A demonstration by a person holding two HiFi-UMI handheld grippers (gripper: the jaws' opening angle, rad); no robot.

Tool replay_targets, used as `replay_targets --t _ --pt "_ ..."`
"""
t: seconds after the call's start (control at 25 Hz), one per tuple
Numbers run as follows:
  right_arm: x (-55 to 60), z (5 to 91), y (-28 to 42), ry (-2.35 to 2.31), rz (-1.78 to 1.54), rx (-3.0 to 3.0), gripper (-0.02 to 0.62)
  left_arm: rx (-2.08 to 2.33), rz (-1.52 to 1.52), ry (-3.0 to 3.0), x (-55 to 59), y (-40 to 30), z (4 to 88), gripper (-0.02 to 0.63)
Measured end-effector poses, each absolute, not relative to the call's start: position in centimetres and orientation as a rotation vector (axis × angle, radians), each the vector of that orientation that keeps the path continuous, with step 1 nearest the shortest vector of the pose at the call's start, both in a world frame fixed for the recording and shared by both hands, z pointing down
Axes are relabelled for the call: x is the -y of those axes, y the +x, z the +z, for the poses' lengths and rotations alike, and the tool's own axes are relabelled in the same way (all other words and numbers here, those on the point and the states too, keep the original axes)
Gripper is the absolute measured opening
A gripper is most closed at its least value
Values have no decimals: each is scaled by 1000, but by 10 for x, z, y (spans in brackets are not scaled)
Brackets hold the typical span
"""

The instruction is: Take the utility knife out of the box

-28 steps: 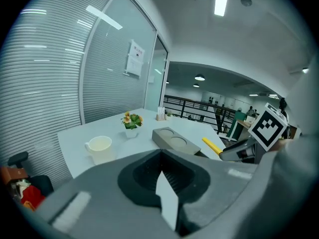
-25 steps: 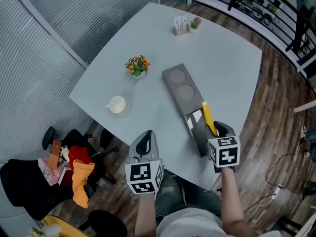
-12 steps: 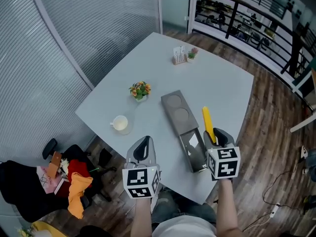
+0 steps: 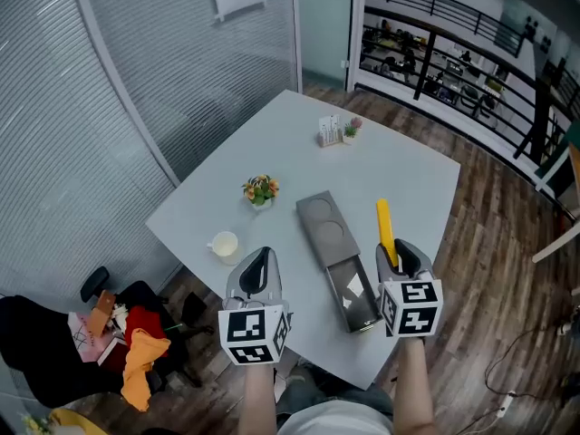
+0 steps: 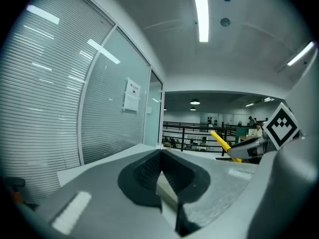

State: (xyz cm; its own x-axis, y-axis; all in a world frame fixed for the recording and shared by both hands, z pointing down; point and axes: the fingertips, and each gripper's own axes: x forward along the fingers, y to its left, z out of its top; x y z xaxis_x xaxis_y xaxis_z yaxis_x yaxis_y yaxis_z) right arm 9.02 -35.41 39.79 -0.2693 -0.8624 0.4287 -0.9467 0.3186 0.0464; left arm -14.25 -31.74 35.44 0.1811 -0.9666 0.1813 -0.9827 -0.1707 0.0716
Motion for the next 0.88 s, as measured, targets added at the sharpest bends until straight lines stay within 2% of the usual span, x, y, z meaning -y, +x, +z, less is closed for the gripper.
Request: replay_targets --t 0.88 --pt "346 326 96 1763 123 2364 163 2040 -2 2317 306 -147 288 1"
